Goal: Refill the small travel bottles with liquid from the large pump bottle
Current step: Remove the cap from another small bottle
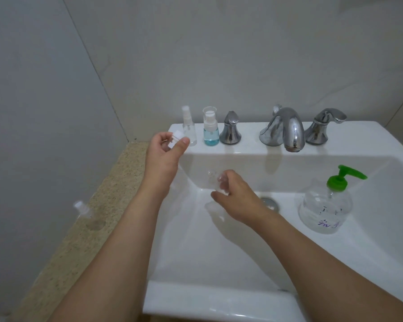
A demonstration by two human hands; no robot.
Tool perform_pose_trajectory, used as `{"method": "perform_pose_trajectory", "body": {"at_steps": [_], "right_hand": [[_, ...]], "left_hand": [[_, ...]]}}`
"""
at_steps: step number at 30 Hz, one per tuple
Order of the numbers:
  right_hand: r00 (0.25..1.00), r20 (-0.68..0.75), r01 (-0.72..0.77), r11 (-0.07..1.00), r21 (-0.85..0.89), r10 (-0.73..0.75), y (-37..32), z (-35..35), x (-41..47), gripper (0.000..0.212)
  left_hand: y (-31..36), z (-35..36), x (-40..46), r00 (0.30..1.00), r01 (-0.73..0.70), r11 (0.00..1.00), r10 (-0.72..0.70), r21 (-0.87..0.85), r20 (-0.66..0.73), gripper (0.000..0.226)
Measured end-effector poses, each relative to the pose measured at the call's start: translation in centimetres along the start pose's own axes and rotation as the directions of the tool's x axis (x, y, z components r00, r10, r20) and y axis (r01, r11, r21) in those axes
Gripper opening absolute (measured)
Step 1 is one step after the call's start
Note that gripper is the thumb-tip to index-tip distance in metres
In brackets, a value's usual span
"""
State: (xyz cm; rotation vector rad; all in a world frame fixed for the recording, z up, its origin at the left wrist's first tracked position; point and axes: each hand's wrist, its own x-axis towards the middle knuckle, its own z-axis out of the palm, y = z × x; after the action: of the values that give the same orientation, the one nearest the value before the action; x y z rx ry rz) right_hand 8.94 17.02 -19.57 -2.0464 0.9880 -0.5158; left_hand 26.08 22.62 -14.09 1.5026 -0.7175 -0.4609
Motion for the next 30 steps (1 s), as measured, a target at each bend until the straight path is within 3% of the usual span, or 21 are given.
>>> {"method": "perform_pose_trajectory", "body": {"at_steps": [5, 9, 13, 18, 22, 30], "right_hand": [[0.997, -0.039, -0.056, 0.990, 0.133, 0.062, -2.1, 0.8, -0.4, 0.028], [0.994, -0.085, -0.056, 0.983, 0.174, 0.072, -4.1, 1.2, -0.1, 0.028], [0.977, -0.125, -0.121, 0.935, 0.334, 0.171, -6.1, 2.7, -0.1, 0.031], [0.971, -0.191, -0.070, 0.933, 0.352, 0.145, -6.9, 5.3, 0.0, 0.030], [0.975, -0.163, -0.093, 0.949, 0.302, 0.148, -5.9, 5.8, 0.2, 0.030], [0.984, -0.109, -0.115, 0.967, 0.228, 0.143, -5.1, 5.9, 1.0, 0.032]], "left_hand": [[-0.5, -0.4, 0.2, 0.997, -0.035, 0.999, 0.037, 0.032, -0.071, 0.047], [-0.3, -1.2, 0.0, 0.988, 0.004, 0.999, -0.009, -0.038, -0.154, 0.025], [0.3, -3.1, 0.7, 0.980, 0.117, 0.952, -0.157, -0.281, -0.124, 0.015], [-1.6, -6.0, 2.1, 0.936, 0.212, 0.977, -0.211, -0.029, -0.281, 0.006], [-4.1, -7.4, 1.9, 0.924, 0.328, 0.912, -0.256, 0.247, -0.283, 0.020], [-6.1, -7.7, 2.1, 0.909, 0.396, 0.837, -0.300, 0.377, -0.289, 0.016]]}}
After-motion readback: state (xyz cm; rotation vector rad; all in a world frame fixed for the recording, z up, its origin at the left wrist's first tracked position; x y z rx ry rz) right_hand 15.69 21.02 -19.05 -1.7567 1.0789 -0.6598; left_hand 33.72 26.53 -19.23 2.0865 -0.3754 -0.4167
